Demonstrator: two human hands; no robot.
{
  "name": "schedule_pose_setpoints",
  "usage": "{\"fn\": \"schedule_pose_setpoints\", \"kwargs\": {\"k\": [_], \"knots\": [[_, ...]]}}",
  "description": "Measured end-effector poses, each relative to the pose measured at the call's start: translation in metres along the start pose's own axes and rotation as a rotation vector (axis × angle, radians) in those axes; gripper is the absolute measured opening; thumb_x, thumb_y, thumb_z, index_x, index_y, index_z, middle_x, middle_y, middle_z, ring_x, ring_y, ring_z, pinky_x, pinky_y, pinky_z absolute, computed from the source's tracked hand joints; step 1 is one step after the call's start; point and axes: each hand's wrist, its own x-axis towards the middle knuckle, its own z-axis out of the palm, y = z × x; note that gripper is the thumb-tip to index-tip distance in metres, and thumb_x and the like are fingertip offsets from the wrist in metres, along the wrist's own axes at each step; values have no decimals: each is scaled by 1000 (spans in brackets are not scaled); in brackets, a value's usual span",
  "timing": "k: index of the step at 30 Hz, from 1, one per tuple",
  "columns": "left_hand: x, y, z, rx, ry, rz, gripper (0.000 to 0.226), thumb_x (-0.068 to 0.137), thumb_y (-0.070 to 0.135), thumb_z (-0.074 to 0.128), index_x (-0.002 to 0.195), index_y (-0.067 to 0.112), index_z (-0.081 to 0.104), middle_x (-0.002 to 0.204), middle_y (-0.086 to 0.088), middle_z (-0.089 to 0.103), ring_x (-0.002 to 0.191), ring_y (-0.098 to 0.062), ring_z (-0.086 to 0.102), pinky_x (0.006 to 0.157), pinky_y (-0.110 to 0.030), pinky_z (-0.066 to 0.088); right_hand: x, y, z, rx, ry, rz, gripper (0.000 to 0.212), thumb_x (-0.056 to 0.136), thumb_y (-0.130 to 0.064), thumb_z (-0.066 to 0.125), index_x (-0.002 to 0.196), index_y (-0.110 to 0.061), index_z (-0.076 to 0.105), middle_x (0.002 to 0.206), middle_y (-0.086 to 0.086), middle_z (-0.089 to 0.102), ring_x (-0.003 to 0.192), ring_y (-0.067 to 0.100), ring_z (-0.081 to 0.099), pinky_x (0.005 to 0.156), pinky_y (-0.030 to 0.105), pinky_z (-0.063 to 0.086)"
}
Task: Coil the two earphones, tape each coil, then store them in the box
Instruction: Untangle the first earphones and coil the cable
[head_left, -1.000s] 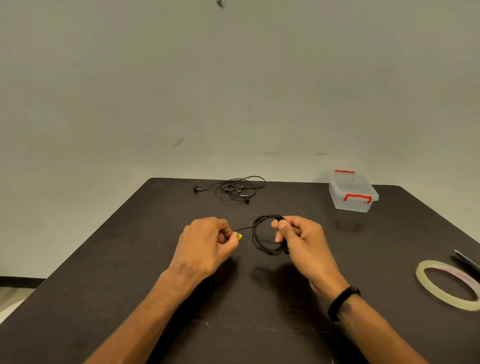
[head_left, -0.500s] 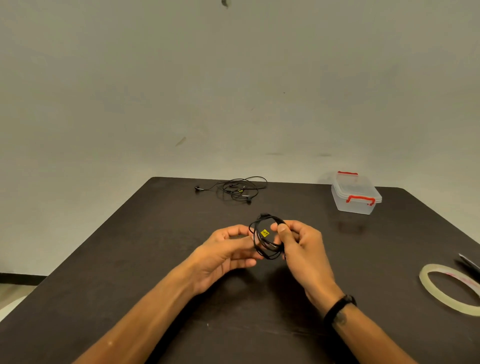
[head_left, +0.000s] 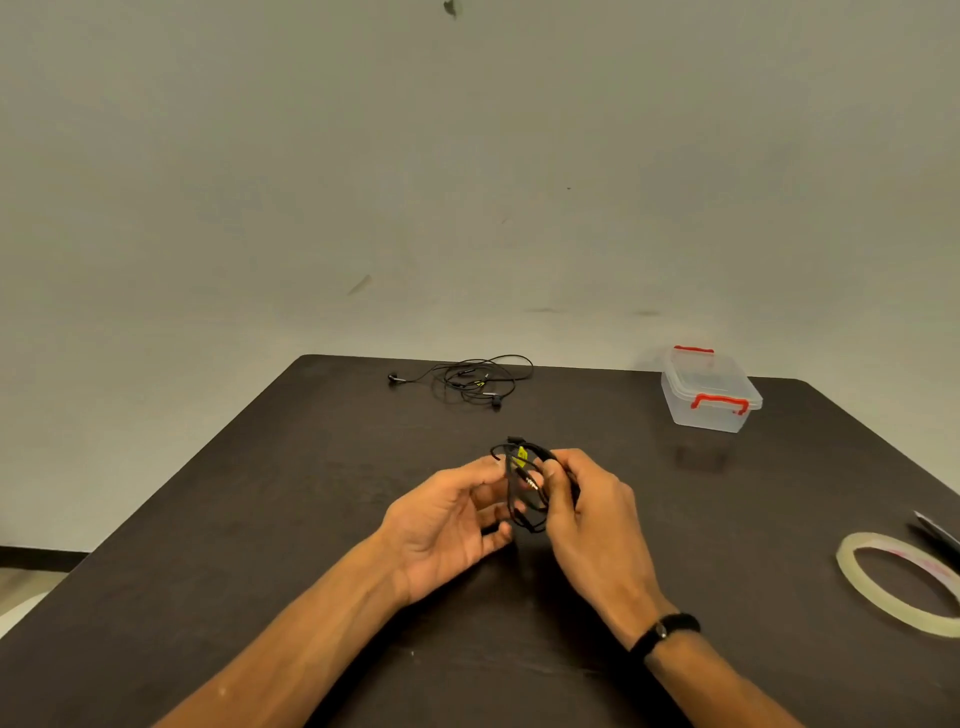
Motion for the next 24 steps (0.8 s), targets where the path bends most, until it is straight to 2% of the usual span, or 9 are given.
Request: {"fn": "schedule_pose_setpoints", "kwargs": {"k": [2, 4, 6, 10, 14, 17, 20, 22, 24], "knots": [[4, 0, -5, 178, 97, 169, 9, 93, 11, 68, 94, 18, 73, 90, -3, 73, 74, -13, 61, 65, -24, 46, 0, -4, 0, 95, 14, 15, 20, 107, -22, 53, 99, -26, 71, 77, -12, 70, 71, 6, 65, 63, 30, 52], [8, -1, -14, 537, 253, 409, 11, 95, 12, 73, 88, 21, 75, 83, -1, 72, 73, -12, 61, 66, -23, 49, 0, -7, -1, 170, 8, 38, 22, 107, -20, 54, 95, -25, 71, 72, -8, 66, 63, 4, 59, 55, 18, 42], [11, -4, -17, 643, 308, 514, 9, 92, 15, 77, 87, 23, 78, 81, -2, 73, 73, -12, 62, 69, -26, 52, -1, -7, -1, 158, 5, 32, 22, 107, -21, 54, 95, -25, 71, 71, -7, 65, 62, 4, 57, 54, 15, 38], [8, -5, -9, 226, 102, 306, 9, 86, 12, 74, 95, 11, 73, 86, -8, 74, 70, -12, 66, 73, -32, 52, -1, -7, -1, 104, 33, 22, 19, 106, -19, 55, 98, -24, 72, 78, -14, 70, 75, 2, 65, 59, 16, 45], [2, -3, -3, 173, -60, 86, 29, 96, 14, 65, 123, 5, 71, 112, -14, 73, 93, -17, 69, 79, -31, 54, -1, -5, -1, 82, 19, 30, 19, 105, -16, 56, 101, -21, 73, 86, -14, 74, 83, 1, 68, 68, 22, 52], [-2, -2, 2, 153, -105, 45, 26, 96, 18, 56, 106, 13, 80, 106, -11, 74, 88, -16, 66, 77, -31, 46, -1, -5, -1, 71, -8, 50, 20, 106, -18, 54, 100, -23, 73, 85, -12, 73, 81, 3, 68, 70, 30, 53], [-1, 1, -1, 85, -173, 26, 30, 96, 30, 48, 95, 13, 73, 105, -9, 66, 91, -18, 60, 78, -34, 43, 2, -3, -2, 87, 6, 86, 21, 106, -19, 55, 98, -25, 73, 81, -13, 72, 78, 2, 68, 70, 32, 56], [1, 0, -1, 108, -172, 42, 27, 95, 41, 57, 95, 15, 66, 100, -4, 63, 91, -15, 58, 78, -34, 43, 4, -1, -3, 99, 17, 100, 20, 106, -19, 55, 98, -25, 73, 78, -12, 72, 76, 3, 69, 72, 37, 58], [3, -3, 3, 296, -83, 104, 24, 93, 43, 68, 93, 19, 69, 98, 3, 70, 90, -10, 62, 78, -32, 44, 5, 0, -3, 102, 20, 96, 20, 106, -19, 55, 98, -25, 73, 80, -13, 74, 78, 2, 70, 73, 37, 58]]}}
